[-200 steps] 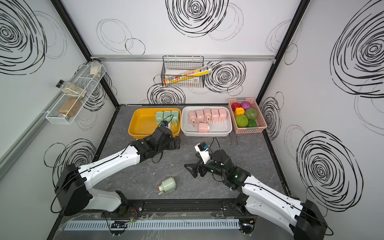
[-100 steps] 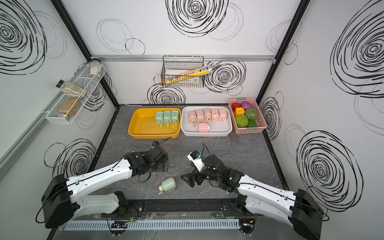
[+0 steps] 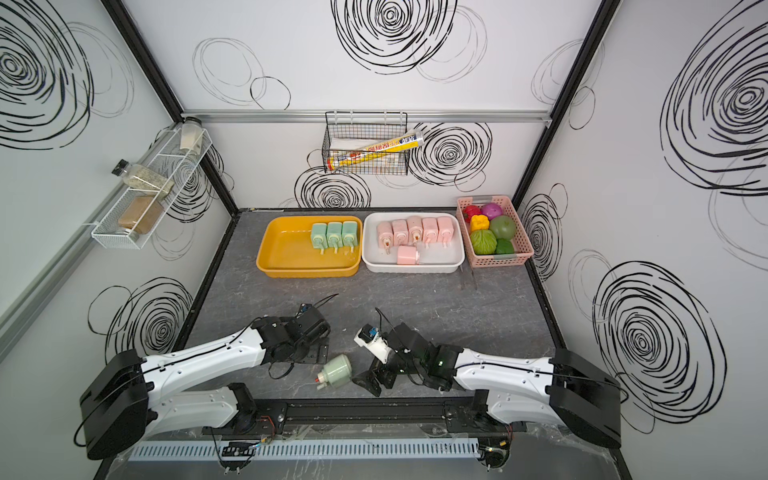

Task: Place the pencil sharpeners by color into the storage box
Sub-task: Pick up the pencil sharpener from the center of the board.

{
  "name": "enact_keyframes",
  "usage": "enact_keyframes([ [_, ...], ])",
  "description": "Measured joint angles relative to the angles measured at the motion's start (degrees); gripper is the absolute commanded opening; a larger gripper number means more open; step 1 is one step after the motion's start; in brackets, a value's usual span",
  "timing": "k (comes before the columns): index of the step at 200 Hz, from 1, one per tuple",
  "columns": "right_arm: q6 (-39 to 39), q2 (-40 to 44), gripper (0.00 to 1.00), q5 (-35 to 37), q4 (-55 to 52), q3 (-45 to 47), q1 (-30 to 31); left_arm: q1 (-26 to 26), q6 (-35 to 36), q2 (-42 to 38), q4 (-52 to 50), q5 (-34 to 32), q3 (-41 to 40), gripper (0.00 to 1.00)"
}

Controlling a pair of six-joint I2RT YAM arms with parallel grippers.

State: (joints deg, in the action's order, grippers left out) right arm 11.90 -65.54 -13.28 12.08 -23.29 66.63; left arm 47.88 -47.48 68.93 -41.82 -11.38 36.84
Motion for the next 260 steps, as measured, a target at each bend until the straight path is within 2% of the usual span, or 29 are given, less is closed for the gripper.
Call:
enact_keyframes([
  [53, -1.5, -6.3, 1.00, 0.0, 5.1, 0.0, 0.1, 0.0, -2.3, -0.2, 1.4, 0.0, -1.5, 0.99],
  [123, -4.6, -14.1, 1.00, 2.4, 5.6, -2.8, 0.3, -0.1, -3.5, -1.4, 1.5, -0.3, -2.0, 0.99],
  [260, -3.7, -18.5, 1.00, 9.6, 7.2, -5.8, -1.2, -1.2, -5.1, -4.6, 1.9, -0.3, -3.3, 0.99],
])
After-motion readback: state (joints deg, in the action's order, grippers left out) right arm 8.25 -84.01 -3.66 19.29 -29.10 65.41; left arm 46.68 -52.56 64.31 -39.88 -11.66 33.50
